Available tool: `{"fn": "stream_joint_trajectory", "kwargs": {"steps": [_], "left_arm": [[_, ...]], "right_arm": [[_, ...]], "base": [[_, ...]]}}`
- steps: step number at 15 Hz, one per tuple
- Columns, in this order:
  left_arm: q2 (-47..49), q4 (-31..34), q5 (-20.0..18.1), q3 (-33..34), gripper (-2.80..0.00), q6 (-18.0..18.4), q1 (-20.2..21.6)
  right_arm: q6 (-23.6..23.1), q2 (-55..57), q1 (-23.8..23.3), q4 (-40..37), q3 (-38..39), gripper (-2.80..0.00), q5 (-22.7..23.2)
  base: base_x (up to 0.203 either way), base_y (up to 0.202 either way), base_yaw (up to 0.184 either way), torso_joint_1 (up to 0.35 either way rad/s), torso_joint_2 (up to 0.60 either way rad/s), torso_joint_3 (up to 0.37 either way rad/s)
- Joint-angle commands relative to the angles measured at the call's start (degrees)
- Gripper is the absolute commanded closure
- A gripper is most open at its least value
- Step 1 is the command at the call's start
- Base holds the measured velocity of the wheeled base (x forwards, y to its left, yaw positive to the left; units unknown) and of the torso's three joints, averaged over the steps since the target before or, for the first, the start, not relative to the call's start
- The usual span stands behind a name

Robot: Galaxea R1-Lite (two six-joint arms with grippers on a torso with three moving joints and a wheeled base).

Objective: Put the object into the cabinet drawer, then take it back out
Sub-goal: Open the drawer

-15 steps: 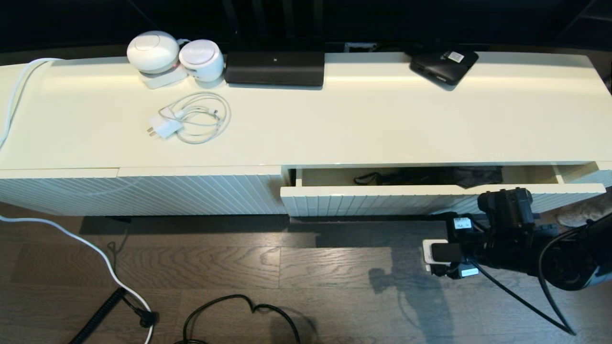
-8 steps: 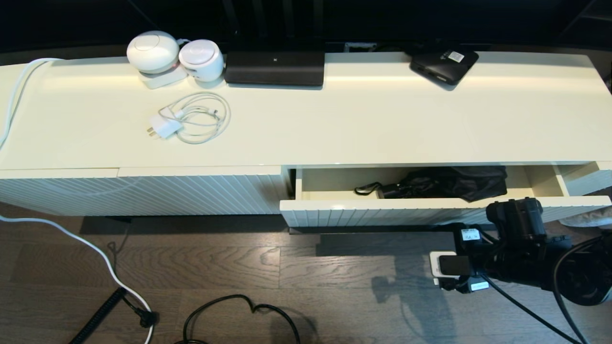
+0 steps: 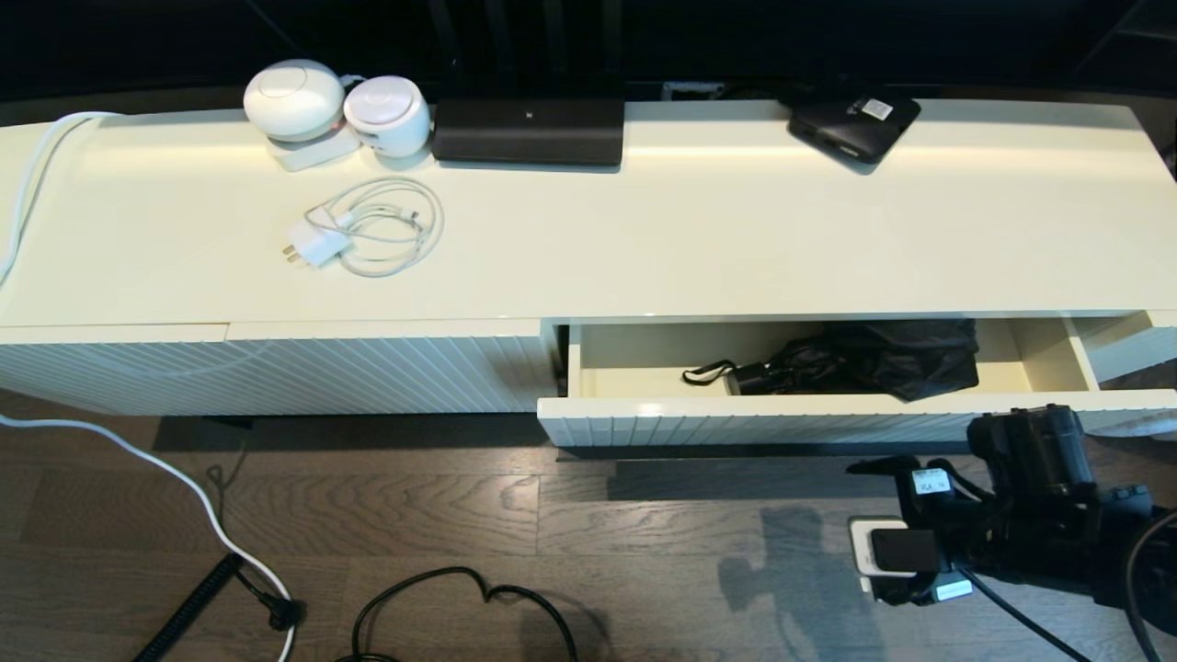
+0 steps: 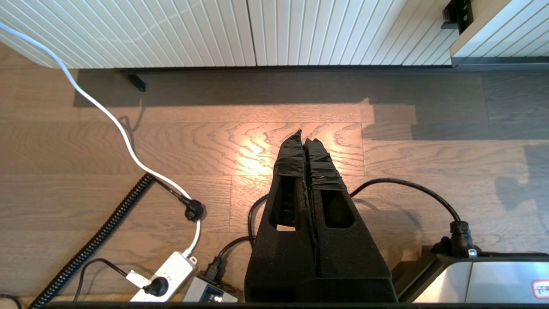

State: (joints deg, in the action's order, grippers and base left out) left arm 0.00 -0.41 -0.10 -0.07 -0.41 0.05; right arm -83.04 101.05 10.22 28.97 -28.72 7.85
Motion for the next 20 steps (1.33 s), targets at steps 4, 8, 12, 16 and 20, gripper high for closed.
{"fn": "stream_joint_trajectory", "kwargs": {"steps": [4, 8, 12, 16, 20], "left_arm": [[0.0, 0.0, 0.0, 0.1, 0.0, 0.0, 0.0], [0.0, 0.0, 0.0, 0.0, 0.0, 0.0, 0.0], [0.0, 0.0, 0.0, 0.0, 0.0, 0.0, 0.0], [0.0, 0.0, 0.0, 0.0, 0.0, 0.0, 0.0], [0.0, 0.0, 0.0, 0.1, 0.0, 0.0, 0.0]], "right_arm": [[-0.3, -13.1, 0.0, -2.8, 5.3, -2.8, 0.1], [2.1, -28.5, -0.6, -15.6, 5.2, 0.0, 0.3], [6.0, -41.7, -0.8, -34.7, -3.0, 0.0, 0.0], [6.4, -46.1, -0.8, -51.3, -15.8, 0.0, -0.3], [6.4, -41.2, -0.2, -54.0, -20.2, 0.0, -0.3]], "base": [[0.0, 0.0, 0.0, 0.0, 0.0, 0.0], [0.0, 0.0, 0.0, 0.0, 0.0, 0.0], [0.0, 0.0, 0.0, 0.0, 0.0, 0.0], [0.0, 0.0, 0.0, 0.0, 0.0, 0.0], [0.0, 0.0, 0.0, 0.0, 0.0, 0.0]]}}
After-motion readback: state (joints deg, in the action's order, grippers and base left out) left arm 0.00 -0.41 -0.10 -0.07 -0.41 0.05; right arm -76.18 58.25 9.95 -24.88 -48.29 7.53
